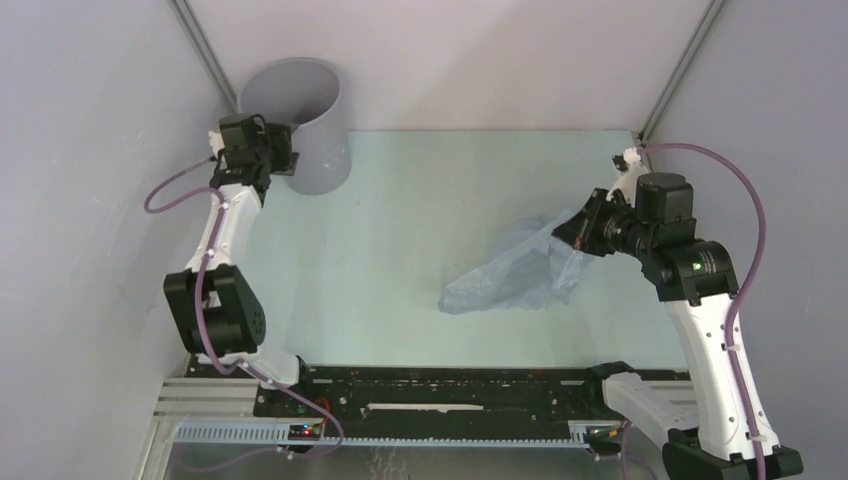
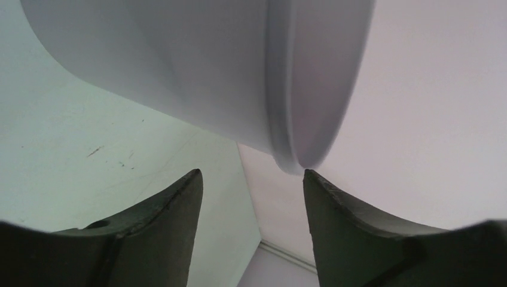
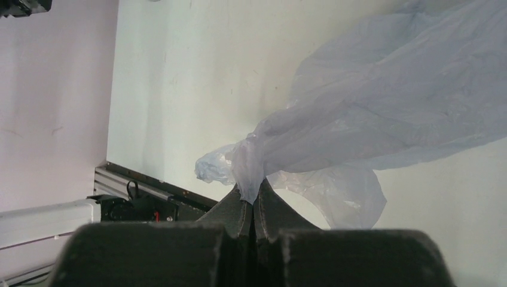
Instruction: Put the trash bags into the trash bin
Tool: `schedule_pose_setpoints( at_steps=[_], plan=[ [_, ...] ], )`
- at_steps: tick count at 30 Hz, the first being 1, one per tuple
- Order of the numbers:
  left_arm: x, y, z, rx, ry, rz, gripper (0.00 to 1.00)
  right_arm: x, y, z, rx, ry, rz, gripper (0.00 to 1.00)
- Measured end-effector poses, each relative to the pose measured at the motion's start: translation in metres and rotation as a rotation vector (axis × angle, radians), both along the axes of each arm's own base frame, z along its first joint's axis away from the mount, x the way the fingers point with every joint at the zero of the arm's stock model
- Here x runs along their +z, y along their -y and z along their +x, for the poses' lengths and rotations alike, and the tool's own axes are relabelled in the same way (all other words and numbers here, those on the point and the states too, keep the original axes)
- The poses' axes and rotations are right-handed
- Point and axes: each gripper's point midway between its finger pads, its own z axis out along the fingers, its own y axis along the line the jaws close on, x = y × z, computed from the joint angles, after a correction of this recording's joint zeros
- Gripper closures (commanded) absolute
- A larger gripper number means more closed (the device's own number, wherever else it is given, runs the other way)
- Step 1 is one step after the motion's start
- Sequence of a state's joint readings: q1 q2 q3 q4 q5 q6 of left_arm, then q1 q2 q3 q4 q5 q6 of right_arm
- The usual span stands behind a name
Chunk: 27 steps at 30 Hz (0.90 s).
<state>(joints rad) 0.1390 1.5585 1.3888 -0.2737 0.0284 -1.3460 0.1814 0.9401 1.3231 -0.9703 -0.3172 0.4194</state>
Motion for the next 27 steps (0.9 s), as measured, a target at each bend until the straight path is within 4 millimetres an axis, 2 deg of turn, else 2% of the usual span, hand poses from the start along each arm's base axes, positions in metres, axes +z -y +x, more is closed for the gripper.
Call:
schedule_pose_setpoints(
  at_steps=[2, 4, 9, 11, 18, 27],
  plan=[
    [-0.011, 0.003, 0.008, -0.006, -0.016, -0.044, 0.47, -0.001, 0.004, 0.003, -0.014, -0.003, -0.002, 1.00],
    [-0.017, 0.006, 0.015, -0.013, -0.016, -0.089, 0.52, -0.003, 0.009, 0.007, -0.027, -0.010, 0.000, 1.00],
    [-0.009, 0.005, 0.019, 0.003, 0.015, -0.117, 0.65, -0.006, 0.016, 0.014, -0.049, -0.028, 0.011, 1.00],
    [-0.006, 0.004, 0.020, 0.012, 0.025, -0.118, 0.66, -0.007, 0.017, 0.015, -0.049, -0.034, 0.016, 1.00],
    [-0.002, -0.002, 0.020, 0.025, 0.037, -0.113, 0.49, -0.009, 0.012, 0.021, -0.023, -0.053, 0.038, 1.00],
    [0.017, -0.007, 0.031, 0.046, 0.092, -0.141, 0.53, -0.009, 0.010, 0.024, -0.015, -0.049, 0.045, 1.00]
  ],
)
